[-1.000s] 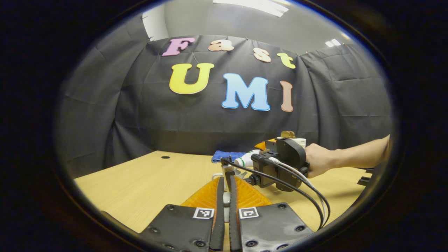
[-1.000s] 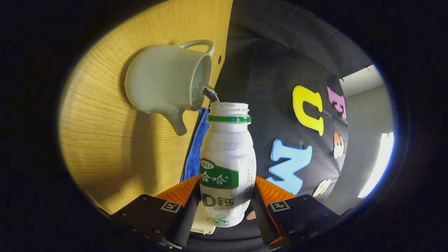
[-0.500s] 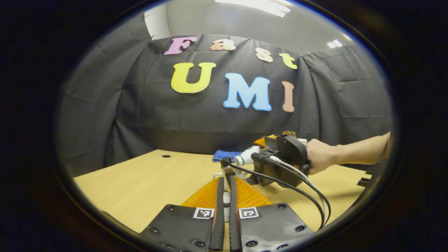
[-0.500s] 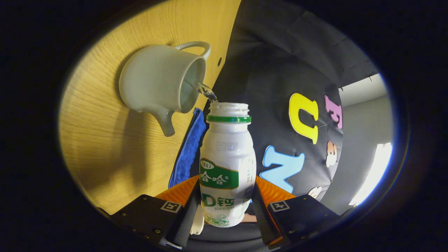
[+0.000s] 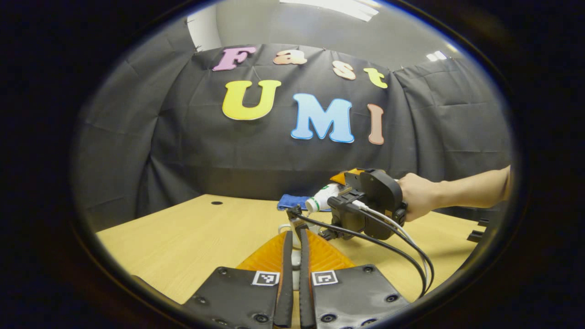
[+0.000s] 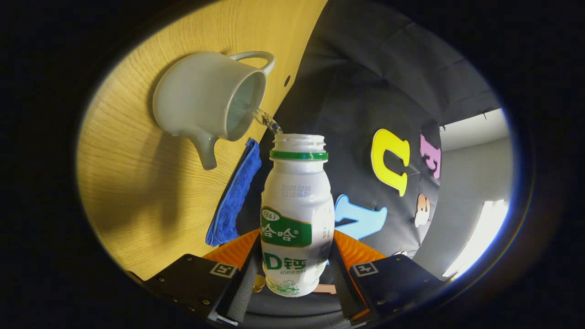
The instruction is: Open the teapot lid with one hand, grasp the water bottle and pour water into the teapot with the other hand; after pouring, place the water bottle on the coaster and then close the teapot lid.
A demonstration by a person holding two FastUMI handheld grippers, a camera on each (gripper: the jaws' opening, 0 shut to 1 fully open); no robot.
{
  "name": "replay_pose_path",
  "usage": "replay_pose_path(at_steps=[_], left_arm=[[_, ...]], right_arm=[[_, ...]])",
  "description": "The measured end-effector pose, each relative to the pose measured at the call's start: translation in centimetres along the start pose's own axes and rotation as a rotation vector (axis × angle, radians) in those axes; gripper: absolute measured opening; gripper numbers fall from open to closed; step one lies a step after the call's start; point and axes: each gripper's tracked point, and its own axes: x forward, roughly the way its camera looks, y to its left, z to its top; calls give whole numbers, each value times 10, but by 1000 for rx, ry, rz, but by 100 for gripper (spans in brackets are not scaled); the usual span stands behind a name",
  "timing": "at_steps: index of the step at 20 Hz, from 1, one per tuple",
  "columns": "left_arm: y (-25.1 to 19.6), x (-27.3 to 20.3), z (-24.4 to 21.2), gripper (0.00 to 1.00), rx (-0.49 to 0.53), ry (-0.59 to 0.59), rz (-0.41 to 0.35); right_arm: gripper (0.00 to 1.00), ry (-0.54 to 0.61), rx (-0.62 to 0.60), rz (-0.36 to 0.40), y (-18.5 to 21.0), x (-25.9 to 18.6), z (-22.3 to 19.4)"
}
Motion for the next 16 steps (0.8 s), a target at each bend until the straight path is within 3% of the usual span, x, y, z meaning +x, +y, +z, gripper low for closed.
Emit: replay_pose_path(at_steps=[16], left_arm=[[4, 0, -4, 12, 20, 7, 16]], right_arm=[[76, -40, -107, -27, -6, 2, 4]])
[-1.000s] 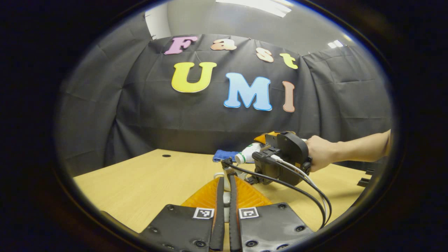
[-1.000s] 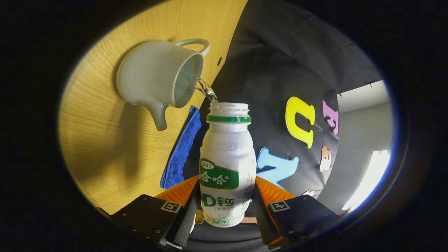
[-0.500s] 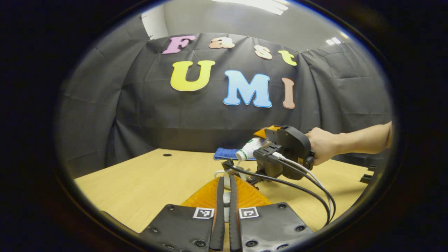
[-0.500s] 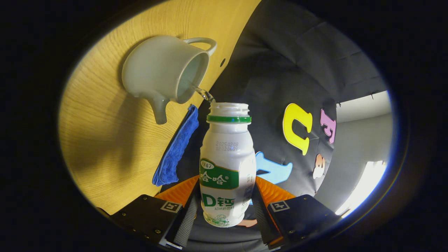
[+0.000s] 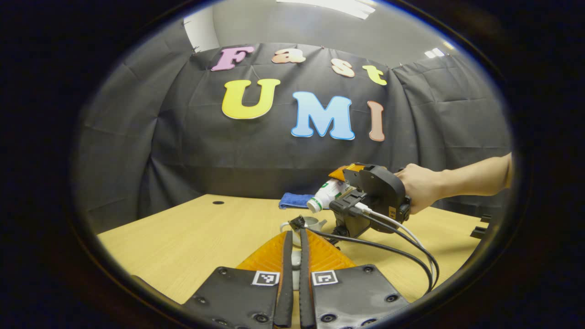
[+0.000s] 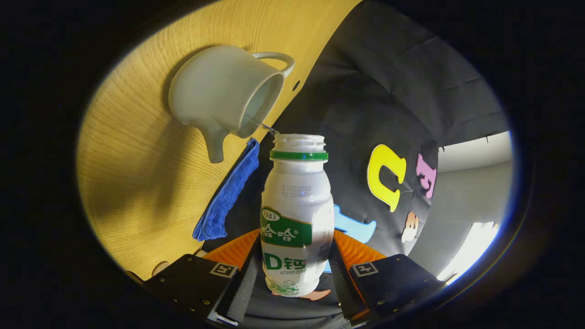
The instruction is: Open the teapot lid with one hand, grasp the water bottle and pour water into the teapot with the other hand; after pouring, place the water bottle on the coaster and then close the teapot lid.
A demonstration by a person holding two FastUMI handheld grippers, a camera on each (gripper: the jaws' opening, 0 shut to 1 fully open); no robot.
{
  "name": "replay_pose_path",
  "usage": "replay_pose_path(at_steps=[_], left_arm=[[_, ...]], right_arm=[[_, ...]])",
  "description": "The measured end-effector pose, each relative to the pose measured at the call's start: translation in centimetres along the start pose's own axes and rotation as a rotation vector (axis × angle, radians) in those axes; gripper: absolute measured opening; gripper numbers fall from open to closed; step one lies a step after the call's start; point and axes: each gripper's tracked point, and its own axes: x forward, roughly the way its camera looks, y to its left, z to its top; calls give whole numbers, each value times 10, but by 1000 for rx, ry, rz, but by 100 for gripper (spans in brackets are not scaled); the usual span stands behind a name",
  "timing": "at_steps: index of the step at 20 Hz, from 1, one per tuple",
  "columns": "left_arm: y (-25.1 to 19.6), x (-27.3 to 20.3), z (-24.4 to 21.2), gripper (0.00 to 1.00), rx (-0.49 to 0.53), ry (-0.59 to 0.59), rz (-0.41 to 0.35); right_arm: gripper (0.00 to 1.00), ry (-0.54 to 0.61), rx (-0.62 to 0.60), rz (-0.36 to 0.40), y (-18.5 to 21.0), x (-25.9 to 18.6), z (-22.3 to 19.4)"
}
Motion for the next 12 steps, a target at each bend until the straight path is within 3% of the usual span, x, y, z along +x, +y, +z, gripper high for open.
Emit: replay_pose_path(at_steps=[1, 12], left_arm=[[3, 1, -3, 16, 7, 2, 9], [4, 4, -6, 12, 10, 11, 10]], right_arm=[[76, -1, 1, 1, 2, 2, 1], [76, -12, 29, 22, 15, 2, 8]])
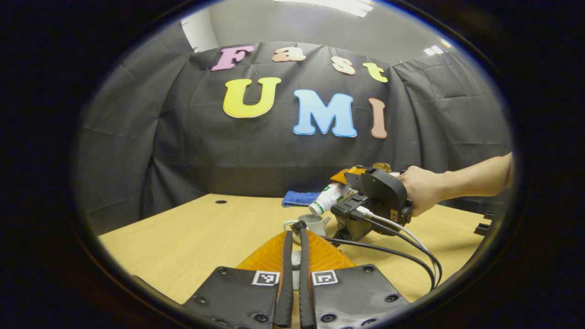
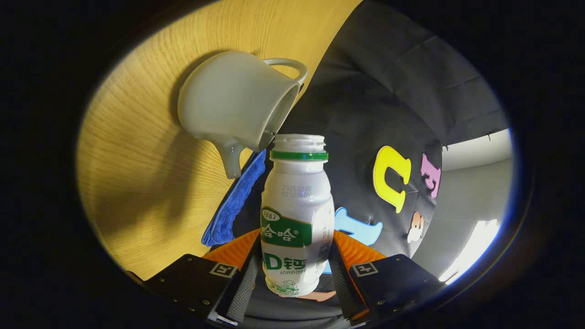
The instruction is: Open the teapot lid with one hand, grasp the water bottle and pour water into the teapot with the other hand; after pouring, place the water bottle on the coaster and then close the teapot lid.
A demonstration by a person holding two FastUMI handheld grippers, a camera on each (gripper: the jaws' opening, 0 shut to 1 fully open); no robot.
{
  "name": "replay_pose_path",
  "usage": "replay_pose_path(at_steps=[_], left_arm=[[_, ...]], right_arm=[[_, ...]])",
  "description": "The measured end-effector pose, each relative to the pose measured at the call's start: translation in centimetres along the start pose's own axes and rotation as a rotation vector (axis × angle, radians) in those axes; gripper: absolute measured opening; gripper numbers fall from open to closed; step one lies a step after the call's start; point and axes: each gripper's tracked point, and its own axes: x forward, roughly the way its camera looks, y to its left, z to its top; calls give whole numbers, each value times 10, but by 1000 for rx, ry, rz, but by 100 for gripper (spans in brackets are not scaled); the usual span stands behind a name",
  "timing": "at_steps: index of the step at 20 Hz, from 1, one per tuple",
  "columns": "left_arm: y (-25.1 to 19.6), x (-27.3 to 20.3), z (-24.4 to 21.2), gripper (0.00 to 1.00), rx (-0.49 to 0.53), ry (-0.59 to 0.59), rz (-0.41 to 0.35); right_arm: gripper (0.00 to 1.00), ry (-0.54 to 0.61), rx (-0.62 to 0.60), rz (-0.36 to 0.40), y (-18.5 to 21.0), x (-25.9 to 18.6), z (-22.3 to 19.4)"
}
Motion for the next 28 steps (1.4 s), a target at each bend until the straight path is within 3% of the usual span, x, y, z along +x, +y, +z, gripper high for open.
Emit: replay_pose_path(at_steps=[8, 9, 10, 13, 15, 16, 18, 21, 22, 23, 25, 26, 27, 28], left_arm=[[-1, 0, -2, 12, 4, 3, -3], [-2, 0, -3, 17, 4, 4, -5], [-2, 0, -3, 12, 4, 5, -4], [-1, -1, -3, 17, 9, 1, -1], [-2, -1, -1, 12, 9, -7, -5], [-3, 0, 1, 17, -2, -11, -13], [-6, 1, 4, 12, -37, -22, -38], [-3, 8, 6, 16, -49, -26, -36], [-3, 13, 6, 7, -51, -24, -37], [-7, 17, 7, 17, -62, -17, -49], [-15, 29, 12, 12, -96, -22, -84], [-17, 37, 15, 17, -104, -19, -92], [-17, 46, 19, 12, -105, -19, -95], [-16, 56, 24, 16, -106, -23, -99]], right_arm=[[76, -7, 244, 114, 26, 0, 3], [76, -8, 287, 130, 29, -1, 5], [76, -7, 329, 145, 32, -1, 7], [76, 2, 437, 166, 36, -4, 7], [76, 2, 524, 160, 34, -8, 4], [76, 5, 578, 147, 31, -10, 0], [76, 22, 710, 136, 27, -19, -13], [76, 62, 976, 107, 18, -36, -43], [76, 71, 1082, 109, 18, -44, -51], [76, 80, 1194, 122, 20, -50, -58], [76, 76, 1426, 160, 23, -64, -65], [76, 75, 1533, 166, 23, -70, -71], [76, 72, 1618, 174, 24, -76, -76], [76, 65, 1690, 159, 24, -78, -81]])
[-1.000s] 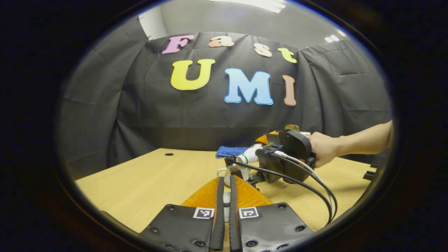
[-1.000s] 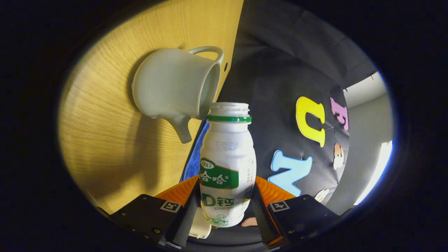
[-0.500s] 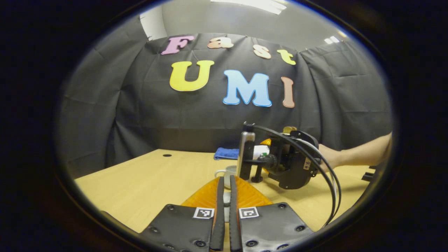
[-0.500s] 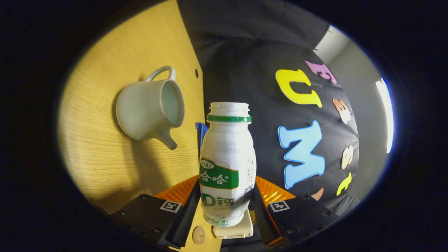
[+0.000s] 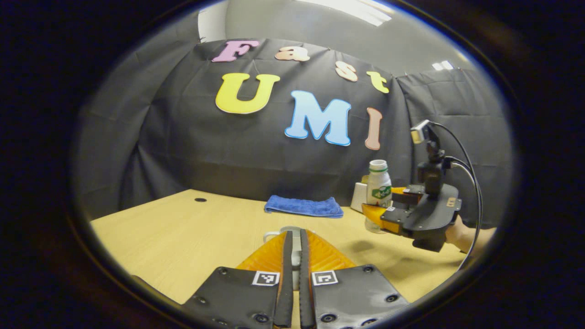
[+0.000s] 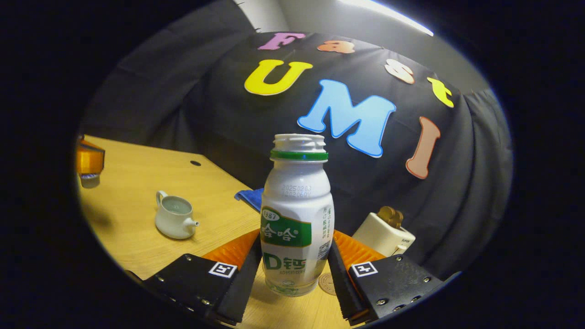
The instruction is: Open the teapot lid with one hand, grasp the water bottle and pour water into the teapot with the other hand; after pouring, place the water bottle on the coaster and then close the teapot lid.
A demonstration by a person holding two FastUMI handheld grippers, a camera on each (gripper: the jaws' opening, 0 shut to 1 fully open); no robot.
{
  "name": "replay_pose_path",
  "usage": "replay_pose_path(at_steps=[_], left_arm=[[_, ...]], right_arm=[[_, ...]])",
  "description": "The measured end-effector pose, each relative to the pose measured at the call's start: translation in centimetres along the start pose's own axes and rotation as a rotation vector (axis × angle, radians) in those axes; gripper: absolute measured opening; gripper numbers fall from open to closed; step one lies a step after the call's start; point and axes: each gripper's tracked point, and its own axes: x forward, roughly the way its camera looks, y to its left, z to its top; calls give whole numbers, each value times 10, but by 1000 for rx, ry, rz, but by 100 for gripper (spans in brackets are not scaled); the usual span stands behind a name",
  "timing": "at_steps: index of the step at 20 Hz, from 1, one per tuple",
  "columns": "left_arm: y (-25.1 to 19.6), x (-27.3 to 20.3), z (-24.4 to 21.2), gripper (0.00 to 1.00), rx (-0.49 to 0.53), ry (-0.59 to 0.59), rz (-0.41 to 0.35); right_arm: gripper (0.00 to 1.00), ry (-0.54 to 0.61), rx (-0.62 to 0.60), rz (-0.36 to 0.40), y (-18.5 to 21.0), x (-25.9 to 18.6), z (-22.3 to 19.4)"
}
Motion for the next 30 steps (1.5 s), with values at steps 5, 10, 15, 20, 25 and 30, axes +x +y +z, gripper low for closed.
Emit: replay_pose_path(at_steps=[5, 10, 15, 20, 25, 30], left_arm=[[-3, 53, 24, 17, -31, -6, -37], [-8, 115, 15, 16, 22, 32, -61], [1, 158, -15, 16, 122, 107, -61], [11, 170, -40, 12, 119, 165, -27], [8, 170, -43, 16, 137, 170, -19], [5, 170, -44, 16, 164, 175, -24]], right_arm=[[76, -12, 233, -30, -28, -5, -23], [76, -13, 271, 6, -34, -18, -23], [76, -106, 342, -63, -69, -32, -4], [76, -92, 400, -77, -76, -35, -8], [76, -72, 399, -66, -76, -33, -13], [76, -60, 398, -59, -75, -33, -14]])
